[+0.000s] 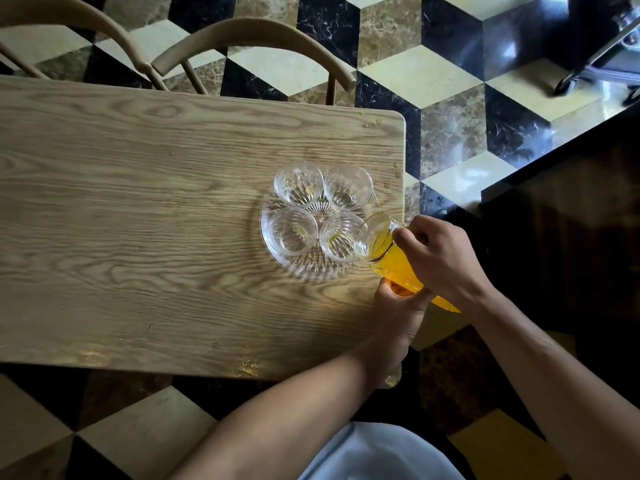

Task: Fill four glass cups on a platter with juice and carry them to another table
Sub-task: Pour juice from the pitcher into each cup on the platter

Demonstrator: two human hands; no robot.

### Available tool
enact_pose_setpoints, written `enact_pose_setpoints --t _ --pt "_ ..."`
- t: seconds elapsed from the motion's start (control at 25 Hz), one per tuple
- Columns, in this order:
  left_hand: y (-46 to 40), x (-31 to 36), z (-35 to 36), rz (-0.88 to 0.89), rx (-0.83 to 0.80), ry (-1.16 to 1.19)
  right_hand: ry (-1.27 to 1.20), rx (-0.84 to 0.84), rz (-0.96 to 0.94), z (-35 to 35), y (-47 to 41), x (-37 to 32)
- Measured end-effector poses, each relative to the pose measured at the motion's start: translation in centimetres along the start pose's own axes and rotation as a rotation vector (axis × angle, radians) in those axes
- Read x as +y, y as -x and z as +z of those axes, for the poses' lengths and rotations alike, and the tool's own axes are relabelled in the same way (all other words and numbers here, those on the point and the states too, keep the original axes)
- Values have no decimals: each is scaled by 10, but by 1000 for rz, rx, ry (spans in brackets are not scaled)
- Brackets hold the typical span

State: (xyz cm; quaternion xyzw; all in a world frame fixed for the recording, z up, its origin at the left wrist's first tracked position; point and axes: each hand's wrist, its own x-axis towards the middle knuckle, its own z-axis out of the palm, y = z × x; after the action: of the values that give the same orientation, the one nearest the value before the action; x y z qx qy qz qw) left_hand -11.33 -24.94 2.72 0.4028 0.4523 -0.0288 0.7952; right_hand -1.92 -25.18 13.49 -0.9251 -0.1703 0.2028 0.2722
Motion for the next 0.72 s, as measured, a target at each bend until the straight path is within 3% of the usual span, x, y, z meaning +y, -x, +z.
enact_pose_setpoints --t 0.72 --pt "-4 -6 7 4 -14 155 139 -5 -57 6 -6 -16"
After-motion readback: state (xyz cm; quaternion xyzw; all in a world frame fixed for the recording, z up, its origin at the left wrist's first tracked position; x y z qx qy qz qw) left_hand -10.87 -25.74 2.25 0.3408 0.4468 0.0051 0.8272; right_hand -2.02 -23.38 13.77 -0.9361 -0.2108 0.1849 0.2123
